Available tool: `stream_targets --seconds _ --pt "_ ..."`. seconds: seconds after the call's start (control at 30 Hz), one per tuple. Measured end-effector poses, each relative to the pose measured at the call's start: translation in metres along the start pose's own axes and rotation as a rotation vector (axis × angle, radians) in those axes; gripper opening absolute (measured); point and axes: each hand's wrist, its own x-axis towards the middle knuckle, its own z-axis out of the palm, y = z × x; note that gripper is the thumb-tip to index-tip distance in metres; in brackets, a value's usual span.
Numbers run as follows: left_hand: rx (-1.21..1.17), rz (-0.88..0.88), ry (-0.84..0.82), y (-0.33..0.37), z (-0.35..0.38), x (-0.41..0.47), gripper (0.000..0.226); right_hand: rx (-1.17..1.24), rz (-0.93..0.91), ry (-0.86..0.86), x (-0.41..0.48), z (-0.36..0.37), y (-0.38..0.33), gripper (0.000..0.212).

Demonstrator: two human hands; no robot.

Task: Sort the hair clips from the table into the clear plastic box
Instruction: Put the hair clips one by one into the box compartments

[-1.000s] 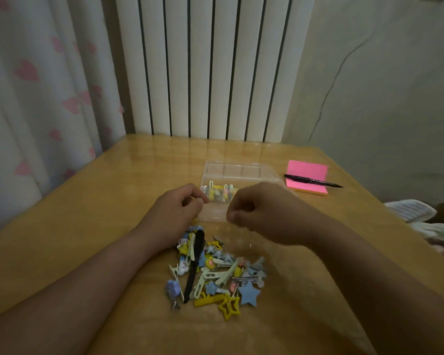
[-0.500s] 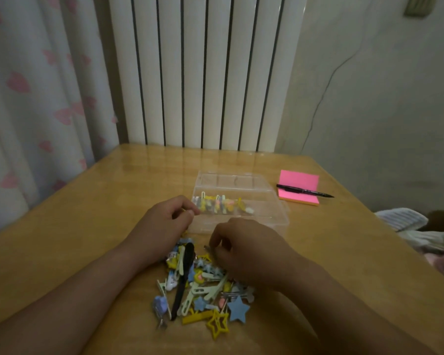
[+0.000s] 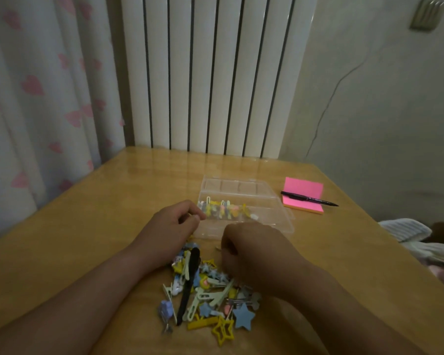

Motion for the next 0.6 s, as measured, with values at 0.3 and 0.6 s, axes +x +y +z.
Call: stream_targets --seconds 0.3,0.6 --pt "-0.008 0.0 -0.01 -0.002 0.0 0.0 0.019 0.553 0.434 0.211 0.04 -0.05 0.07 0.016" --pt "-0.035 -0.002 -0.016 0.0 0.0 -0.001 0.019 0.428 0.568 0.003 0.112 -0.028 0.082 0.02"
